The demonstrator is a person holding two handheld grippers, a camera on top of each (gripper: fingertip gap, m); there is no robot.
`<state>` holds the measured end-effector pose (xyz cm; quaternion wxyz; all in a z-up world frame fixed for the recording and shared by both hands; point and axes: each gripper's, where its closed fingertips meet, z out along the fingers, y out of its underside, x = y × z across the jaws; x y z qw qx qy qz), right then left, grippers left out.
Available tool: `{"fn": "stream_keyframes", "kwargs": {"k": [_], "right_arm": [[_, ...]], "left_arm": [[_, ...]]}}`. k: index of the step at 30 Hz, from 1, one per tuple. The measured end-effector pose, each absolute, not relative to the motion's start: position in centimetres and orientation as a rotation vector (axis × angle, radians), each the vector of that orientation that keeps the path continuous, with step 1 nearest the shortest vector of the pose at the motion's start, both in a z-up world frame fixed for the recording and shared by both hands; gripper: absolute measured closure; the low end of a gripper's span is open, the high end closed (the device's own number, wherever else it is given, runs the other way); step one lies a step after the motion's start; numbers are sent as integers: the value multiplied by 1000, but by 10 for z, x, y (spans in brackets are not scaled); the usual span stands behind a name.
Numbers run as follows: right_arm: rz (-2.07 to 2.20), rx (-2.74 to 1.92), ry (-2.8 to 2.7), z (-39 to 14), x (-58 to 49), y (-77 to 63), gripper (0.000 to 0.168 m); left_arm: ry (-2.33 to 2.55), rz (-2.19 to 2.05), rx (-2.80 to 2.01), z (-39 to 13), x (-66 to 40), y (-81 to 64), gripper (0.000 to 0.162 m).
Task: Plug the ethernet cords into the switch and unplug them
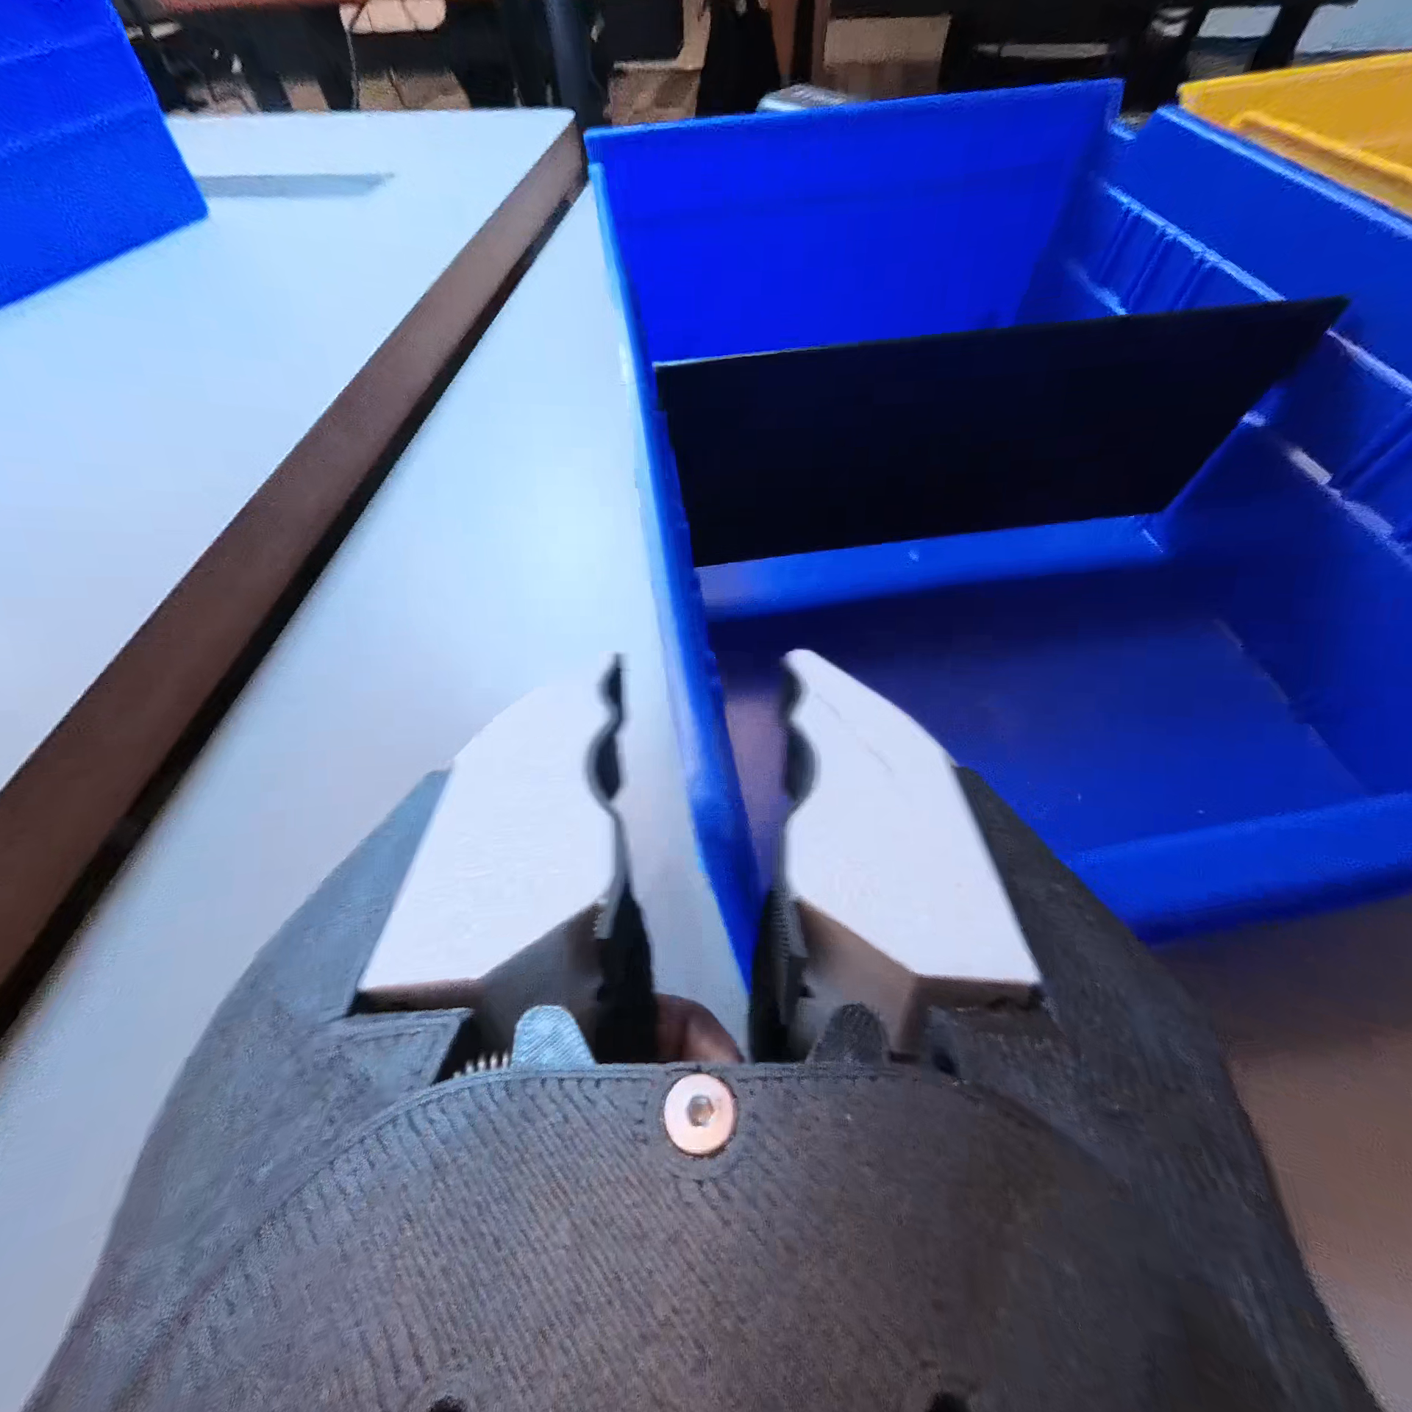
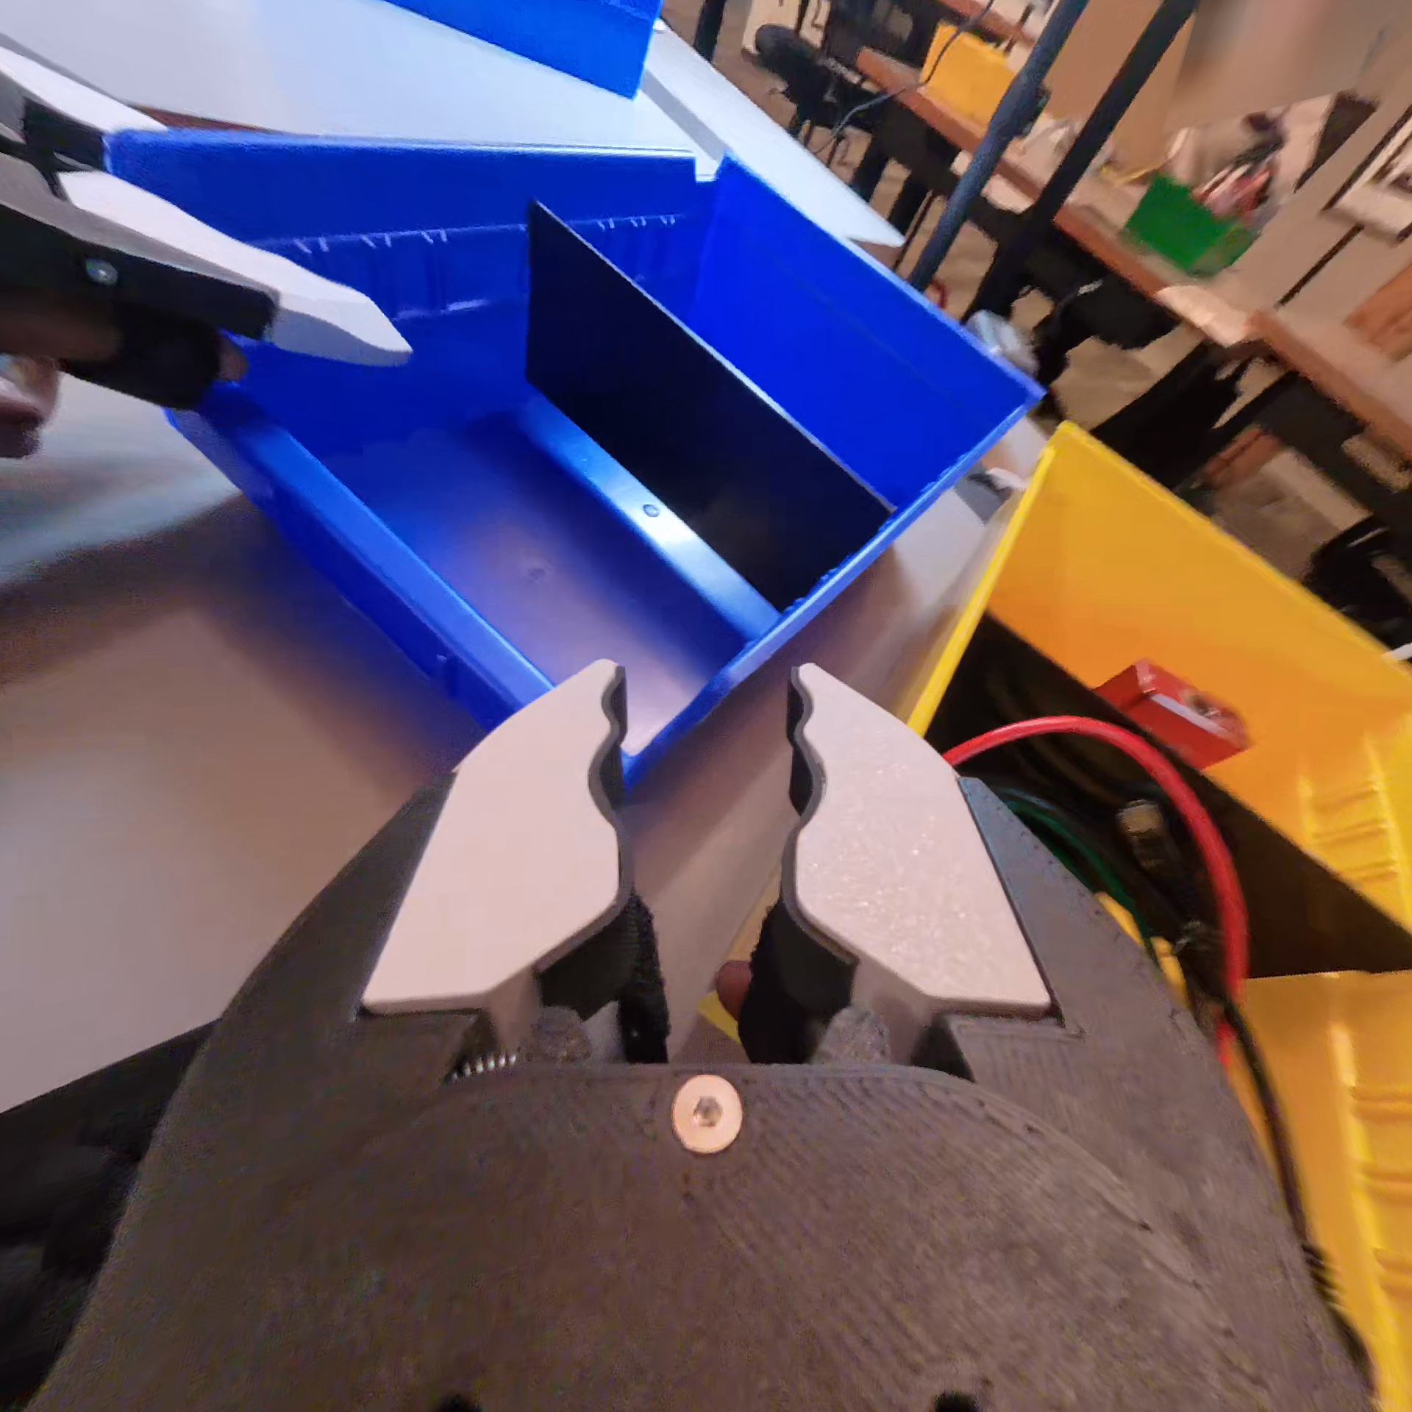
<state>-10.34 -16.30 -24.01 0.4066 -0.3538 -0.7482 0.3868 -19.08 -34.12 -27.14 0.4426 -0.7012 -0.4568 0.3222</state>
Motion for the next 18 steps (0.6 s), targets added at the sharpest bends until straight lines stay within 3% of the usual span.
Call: {"fn": "stream_keyframes", "kwargs": {"k": [1, 2, 6, 15, 18], "right_arm": [[934, -855, -1872, -237, -104, -163, 130], [894, -826, -1877, -237, -103, -164, 132], [798, -799, -1985, -252, -100, -175, 148], [968, -860, -2007, -255, -103, -181, 151], [1040, -766, -1905, -232, -98, -180, 151]], "left_arm": [[-1107, 811, -1742, -270, -190, -340, 148], [-1115, 847, -1745, -270, -191, -344, 154], [-1132, 820, -1763, -271, -188, -350, 156], [-1075, 952, -1740, -248, -183, -357, 157], [-1039, 994, -1660, -219, -175, -355, 157]]}}
